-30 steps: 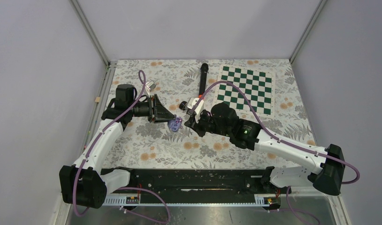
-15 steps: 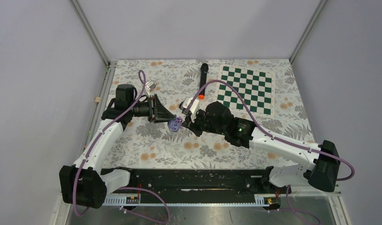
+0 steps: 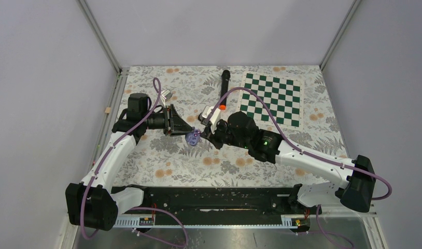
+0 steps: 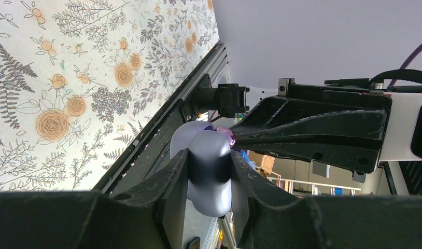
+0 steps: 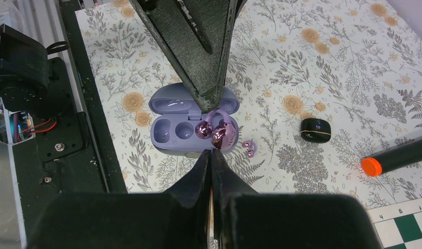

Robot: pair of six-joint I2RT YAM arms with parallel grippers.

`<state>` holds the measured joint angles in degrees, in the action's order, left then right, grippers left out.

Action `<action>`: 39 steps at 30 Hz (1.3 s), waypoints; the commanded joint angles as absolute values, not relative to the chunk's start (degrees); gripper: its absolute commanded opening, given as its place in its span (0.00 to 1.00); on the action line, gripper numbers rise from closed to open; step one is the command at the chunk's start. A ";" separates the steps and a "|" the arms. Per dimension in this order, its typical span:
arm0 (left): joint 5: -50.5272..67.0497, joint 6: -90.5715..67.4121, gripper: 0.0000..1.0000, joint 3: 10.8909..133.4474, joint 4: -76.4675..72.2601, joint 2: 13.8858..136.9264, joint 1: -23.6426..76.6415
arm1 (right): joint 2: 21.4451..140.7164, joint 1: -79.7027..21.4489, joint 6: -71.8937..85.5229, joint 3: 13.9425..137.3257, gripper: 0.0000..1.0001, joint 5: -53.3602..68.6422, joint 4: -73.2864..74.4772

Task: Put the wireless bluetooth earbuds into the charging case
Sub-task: Adjust the right earbud in the right side groove of the charging case.

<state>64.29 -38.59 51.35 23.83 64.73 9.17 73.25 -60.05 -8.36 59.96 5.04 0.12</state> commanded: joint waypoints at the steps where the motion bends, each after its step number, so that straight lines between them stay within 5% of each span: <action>1: 66.37 -38.15 0.00 53.71 21.45 63.76 9.39 | 73.39 -60.11 -9.14 62.57 0.00 3.39 -2.44; 34: 66.69 -38.01 0.00 53.44 21.44 63.01 9.35 | 73.06 -59.50 -7.05 63.31 0.00 0.69 -2.17; 39: 64.43 -38.63 0.00 53.28 21.68 63.44 8.82 | 67.75 -59.24 -4.02 58.88 0.00 -8.45 -4.26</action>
<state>64.49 -38.59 51.37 23.86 64.55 9.17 73.67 -59.83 -7.14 61.19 0.03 -0.82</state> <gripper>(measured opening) 0.320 0.014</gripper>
